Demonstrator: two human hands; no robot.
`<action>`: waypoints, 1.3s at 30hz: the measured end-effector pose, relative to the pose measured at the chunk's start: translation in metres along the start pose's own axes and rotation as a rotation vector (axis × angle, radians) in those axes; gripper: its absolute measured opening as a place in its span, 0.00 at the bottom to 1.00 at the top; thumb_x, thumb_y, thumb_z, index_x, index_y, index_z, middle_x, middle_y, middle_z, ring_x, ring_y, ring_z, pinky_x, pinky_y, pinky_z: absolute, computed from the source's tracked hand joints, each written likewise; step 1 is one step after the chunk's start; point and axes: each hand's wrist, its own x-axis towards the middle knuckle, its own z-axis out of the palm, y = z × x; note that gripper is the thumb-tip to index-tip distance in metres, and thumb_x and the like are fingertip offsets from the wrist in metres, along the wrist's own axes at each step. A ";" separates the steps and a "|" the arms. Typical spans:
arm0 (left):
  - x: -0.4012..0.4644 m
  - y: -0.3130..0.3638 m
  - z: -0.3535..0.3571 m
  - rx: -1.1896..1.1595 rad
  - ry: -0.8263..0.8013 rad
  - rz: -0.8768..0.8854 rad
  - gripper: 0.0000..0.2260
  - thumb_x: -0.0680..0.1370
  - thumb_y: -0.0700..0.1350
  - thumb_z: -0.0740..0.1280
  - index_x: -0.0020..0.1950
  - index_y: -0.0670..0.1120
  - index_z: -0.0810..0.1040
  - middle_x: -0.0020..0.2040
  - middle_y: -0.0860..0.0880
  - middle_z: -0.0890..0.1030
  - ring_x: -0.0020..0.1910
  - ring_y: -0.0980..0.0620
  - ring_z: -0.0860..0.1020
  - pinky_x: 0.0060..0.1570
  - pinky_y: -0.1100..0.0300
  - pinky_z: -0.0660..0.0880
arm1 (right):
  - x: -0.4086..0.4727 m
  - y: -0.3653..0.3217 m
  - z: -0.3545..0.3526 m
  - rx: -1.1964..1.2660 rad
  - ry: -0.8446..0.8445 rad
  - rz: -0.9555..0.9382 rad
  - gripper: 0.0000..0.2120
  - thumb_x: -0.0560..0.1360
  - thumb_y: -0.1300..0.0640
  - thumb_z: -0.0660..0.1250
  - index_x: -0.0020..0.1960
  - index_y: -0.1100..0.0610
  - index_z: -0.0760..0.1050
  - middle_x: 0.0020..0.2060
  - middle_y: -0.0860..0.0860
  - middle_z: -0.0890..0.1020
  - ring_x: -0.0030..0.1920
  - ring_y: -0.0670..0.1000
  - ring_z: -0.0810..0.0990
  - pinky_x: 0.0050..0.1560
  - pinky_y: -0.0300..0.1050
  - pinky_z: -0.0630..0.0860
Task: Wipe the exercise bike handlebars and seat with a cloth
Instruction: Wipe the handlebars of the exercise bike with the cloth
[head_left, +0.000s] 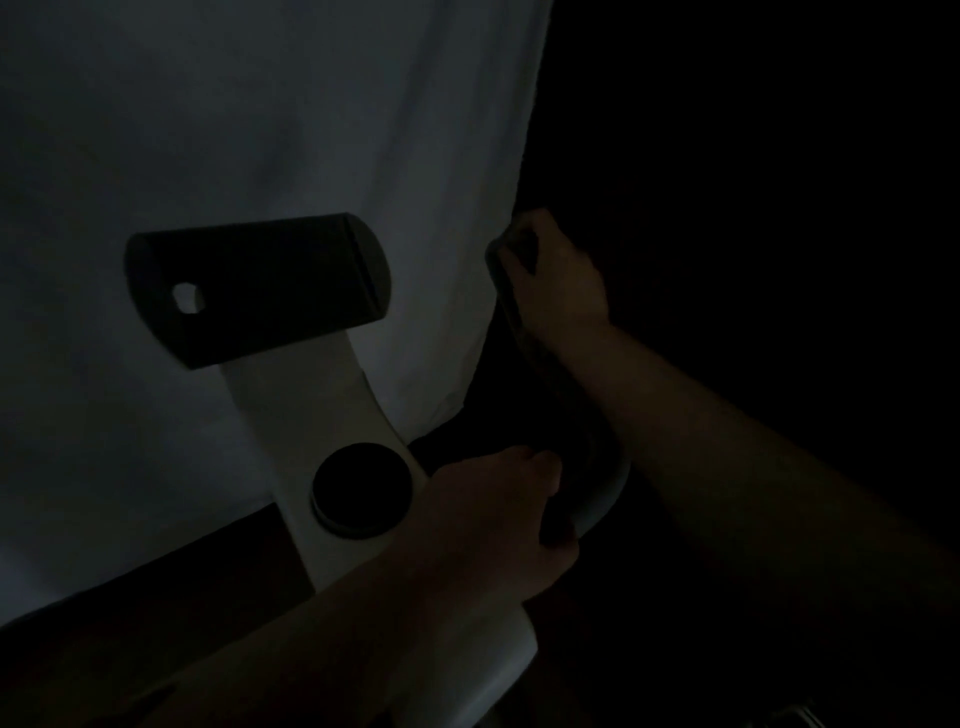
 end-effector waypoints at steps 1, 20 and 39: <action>0.001 -0.001 0.003 -0.003 -0.008 -0.008 0.14 0.76 0.59 0.61 0.56 0.53 0.70 0.54 0.55 0.74 0.50 0.54 0.76 0.41 0.62 0.67 | -0.005 0.000 0.015 -0.055 0.032 -0.045 0.16 0.79 0.47 0.60 0.62 0.53 0.70 0.58 0.51 0.77 0.51 0.53 0.78 0.47 0.40 0.71; 0.014 -0.010 0.026 -0.082 0.147 0.031 0.10 0.76 0.60 0.59 0.35 0.65 0.65 0.30 0.56 0.67 0.28 0.60 0.67 0.31 0.55 0.75 | -0.067 0.039 -0.014 0.099 -0.244 0.362 0.23 0.77 0.44 0.61 0.70 0.48 0.65 0.64 0.52 0.75 0.60 0.55 0.75 0.53 0.41 0.69; 0.008 -0.007 0.007 0.022 -0.030 0.027 0.14 0.74 0.62 0.63 0.49 0.52 0.74 0.48 0.55 0.76 0.46 0.56 0.75 0.42 0.62 0.69 | -0.089 0.053 -0.028 0.293 -0.216 0.556 0.18 0.79 0.48 0.60 0.67 0.49 0.71 0.63 0.51 0.76 0.60 0.53 0.75 0.50 0.37 0.67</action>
